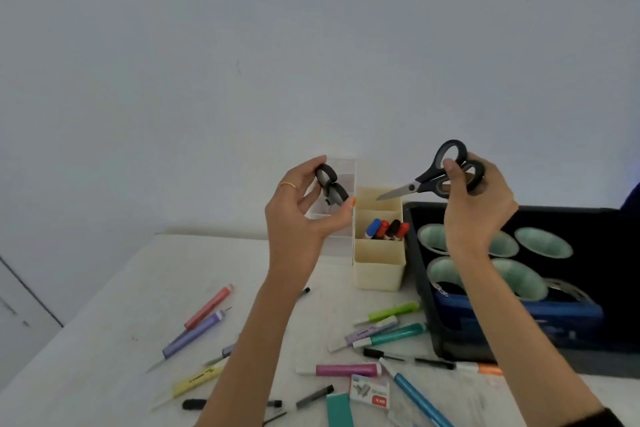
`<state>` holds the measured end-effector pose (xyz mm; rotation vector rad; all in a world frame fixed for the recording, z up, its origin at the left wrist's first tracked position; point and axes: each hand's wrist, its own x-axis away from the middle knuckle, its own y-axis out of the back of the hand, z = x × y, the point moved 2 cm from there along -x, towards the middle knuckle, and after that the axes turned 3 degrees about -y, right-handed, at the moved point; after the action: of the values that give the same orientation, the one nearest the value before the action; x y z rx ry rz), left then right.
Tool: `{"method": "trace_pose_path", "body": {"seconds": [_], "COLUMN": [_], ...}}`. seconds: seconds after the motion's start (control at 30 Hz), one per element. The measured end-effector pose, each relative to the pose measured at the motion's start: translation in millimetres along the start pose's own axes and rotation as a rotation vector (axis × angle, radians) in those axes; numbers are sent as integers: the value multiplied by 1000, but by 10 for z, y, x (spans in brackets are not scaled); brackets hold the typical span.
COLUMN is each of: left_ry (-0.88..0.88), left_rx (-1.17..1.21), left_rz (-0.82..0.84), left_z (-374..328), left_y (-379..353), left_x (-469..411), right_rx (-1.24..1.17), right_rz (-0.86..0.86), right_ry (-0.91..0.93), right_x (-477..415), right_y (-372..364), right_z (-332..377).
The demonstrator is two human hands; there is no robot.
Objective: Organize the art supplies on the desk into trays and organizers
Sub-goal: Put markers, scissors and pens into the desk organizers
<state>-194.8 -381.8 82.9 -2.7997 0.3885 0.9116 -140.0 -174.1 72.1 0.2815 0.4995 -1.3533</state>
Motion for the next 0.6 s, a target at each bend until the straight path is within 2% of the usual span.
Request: {"method": "trace_pose_path", "body": {"seconds": [0.3,0.6], "left_ry": [39,89], "left_rx": [-10,-10], "left_rz": [95,120], "left_z": [213,435], "left_y": [-345,-533], "left_x": [-68,-172], "right_rx": [192,195], "right_rz": [171,323], "right_ry": [6,-73], "right_x": [-36,5], "right_y": [-508,-628], "right_z": [-574,-884]}}
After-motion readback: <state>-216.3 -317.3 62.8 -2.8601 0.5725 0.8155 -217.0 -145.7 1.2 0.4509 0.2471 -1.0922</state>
